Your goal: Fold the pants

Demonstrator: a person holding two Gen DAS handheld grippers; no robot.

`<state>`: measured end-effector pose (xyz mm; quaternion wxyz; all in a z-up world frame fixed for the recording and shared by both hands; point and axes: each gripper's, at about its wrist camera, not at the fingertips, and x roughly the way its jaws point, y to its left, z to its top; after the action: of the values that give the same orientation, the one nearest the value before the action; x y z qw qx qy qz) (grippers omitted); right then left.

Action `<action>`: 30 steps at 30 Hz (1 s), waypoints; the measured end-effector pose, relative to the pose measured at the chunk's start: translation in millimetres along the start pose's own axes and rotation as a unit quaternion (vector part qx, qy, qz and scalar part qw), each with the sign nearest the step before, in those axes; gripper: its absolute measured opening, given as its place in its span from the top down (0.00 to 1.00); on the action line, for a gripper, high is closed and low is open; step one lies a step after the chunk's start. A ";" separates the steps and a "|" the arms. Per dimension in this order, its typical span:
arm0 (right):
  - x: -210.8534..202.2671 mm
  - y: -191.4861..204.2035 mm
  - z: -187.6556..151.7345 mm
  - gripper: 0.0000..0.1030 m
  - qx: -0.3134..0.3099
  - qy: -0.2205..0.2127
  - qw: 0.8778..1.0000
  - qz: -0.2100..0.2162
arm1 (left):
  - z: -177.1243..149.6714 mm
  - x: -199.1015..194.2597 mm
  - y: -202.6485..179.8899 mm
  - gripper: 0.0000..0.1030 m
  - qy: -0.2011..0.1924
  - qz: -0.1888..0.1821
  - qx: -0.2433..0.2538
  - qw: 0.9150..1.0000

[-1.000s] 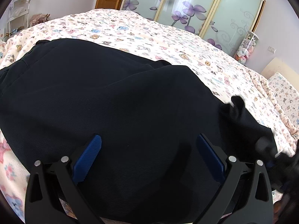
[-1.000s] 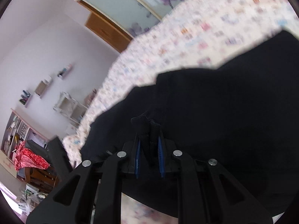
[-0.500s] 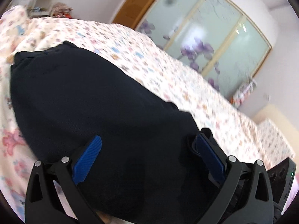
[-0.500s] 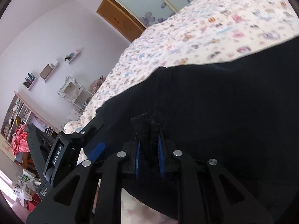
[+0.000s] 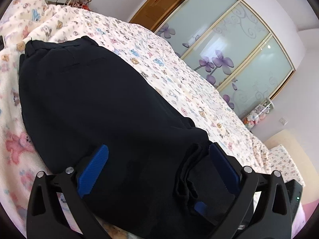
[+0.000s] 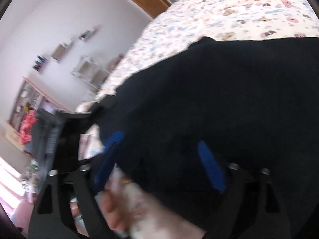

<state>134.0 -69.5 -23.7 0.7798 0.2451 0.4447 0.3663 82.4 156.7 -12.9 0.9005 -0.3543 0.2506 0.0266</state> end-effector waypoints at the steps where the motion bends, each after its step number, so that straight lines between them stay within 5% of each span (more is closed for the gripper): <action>1: -5.5 -1.3 0.1 0.16 0.015 -0.011 1.000 0.022 | 1.1 -0.3 2.0 0.02 0.000 -0.004 -0.005 1.000; 4: -8.3 -29.0 -1.3 0.16 0.123 -0.033 0.985 0.113 | 2.9 -3.5 8.7 0.02 0.000 -0.020 -0.019 1.000; 11: 4.0 -22.6 -5.9 0.21 0.098 0.015 0.992 0.072 | 0.4 0.1 -1.8 0.02 0.023 -0.065 -0.001 0.998; 15: -14.8 -2.4 -15.1 0.16 0.019 0.043 0.999 -0.021 | -6.6 8.5 -17.5 0.02 0.056 -0.084 0.043 0.994; 20: -67.7 6.7 -33.1 0.11 -0.071 0.017 0.987 -0.143 | -24.7 23.3 -44.6 0.02 0.111 -0.111 0.115 0.981; 22: -88.7 1.4 -39.1 0.10 -0.079 -0.003 0.983 -0.165 | -33.3 30.8 -53.0 0.02 0.124 -0.089 0.146 0.977; 25: -101.5 -12.0 -40.4 0.09 -0.057 -0.030 0.985 -0.163 | -46.4 56.2 -48.4 0.04 0.159 0.011 0.177 0.971; 30: -100.5 -26.6 -38.6 0.06 -0.021 -0.036 0.990 -0.137 | -48.7 51.9 -51.0 0.03 0.146 0.009 0.190 0.971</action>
<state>76.0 -162.9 -9.5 0.8430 0.1784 0.4383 0.2557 118.1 80.1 -35.9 0.9045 -0.1747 0.3835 -0.0654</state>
